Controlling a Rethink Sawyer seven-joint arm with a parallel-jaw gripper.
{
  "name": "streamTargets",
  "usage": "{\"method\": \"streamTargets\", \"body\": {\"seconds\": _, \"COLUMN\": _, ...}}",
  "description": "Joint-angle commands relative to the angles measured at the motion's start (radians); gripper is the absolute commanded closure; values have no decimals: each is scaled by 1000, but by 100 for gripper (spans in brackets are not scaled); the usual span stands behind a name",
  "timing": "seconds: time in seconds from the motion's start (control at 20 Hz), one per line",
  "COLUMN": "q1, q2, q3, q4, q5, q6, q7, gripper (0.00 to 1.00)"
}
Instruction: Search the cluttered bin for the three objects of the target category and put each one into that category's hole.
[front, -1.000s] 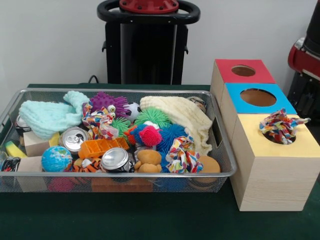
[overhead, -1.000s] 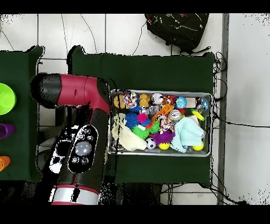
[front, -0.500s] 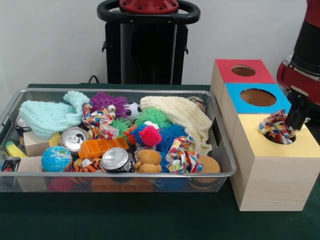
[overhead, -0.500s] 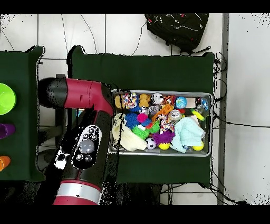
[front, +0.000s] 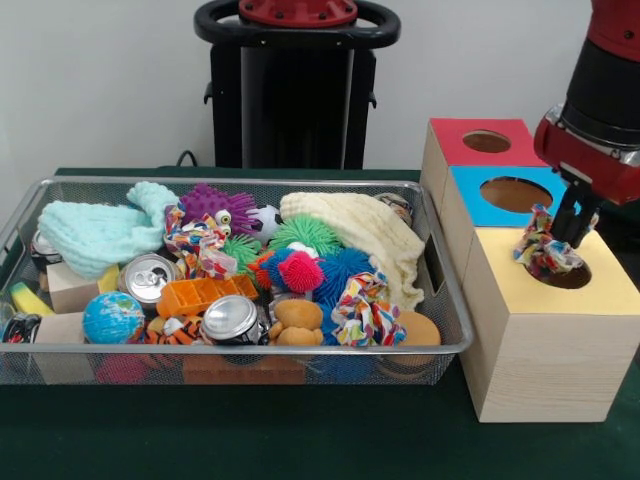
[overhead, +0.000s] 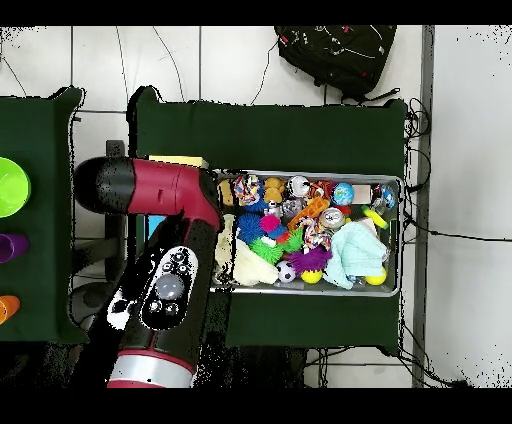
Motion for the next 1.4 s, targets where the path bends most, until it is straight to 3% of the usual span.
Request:
{"method": "streamTargets", "body": {"seconds": 0.05, "q1": -66, "q2": 99, "q3": 67, "q4": 144, "q5": -43, "q6": -149, "q7": 91, "gripper": 100}}
{"method": "streamTargets", "body": {"seconds": 0.35, "q1": -64, "q2": 234, "q3": 32, "q4": -36, "q5": -34, "q6": -113, "q7": 150, "gripper": 100}}
{"method": "streamTargets", "body": {"seconds": 0.65, "q1": -79, "q2": 286, "q3": 62, "q4": -144, "q5": 16, "q6": -34, "q7": 178, "gripper": 100}}
{"method": "streamTargets", "body": {"seconds": 0.75, "q1": -78, "q2": 258, "q3": 56, "q4": -133, "q5": 17, "q6": 2, "q7": 172, "gripper": 100}}
{"method": "streamTargets", "body": {"seconds": 0.85, "q1": -77, "q2": 186, "q3": 32, "q4": -118, "q5": 7, "q6": 98, "q7": 150, "gripper": 100}}
{"method": "streamTargets", "body": {"seconds": 1.0, "q1": -97, "q2": 33, "q3": -18, "q4": -180, "q5": -27, "q6": 393, "q7": 97, "gripper": 100}}
{"method": "streamTargets", "body": {"seconds": 1.15, "q1": -131, "q2": -21, "q3": -11, "q4": -266, "q5": -32, "q6": 582, "q7": 73, "gripper": 100}}
{"method": "streamTargets", "body": {"seconds": 1.25, "q1": -140, "q2": -20, "q3": -15, "q4": -319, "q5": -44, "q6": 634, "q7": 62, "gripper": 100}}
{"method": "streamTargets", "body": {"seconds": 1.4, "q1": -147, "q2": -2, "q3": -2, "q4": -323, "q5": -34, "q6": 570, "q7": 73, "gripper": 100}}
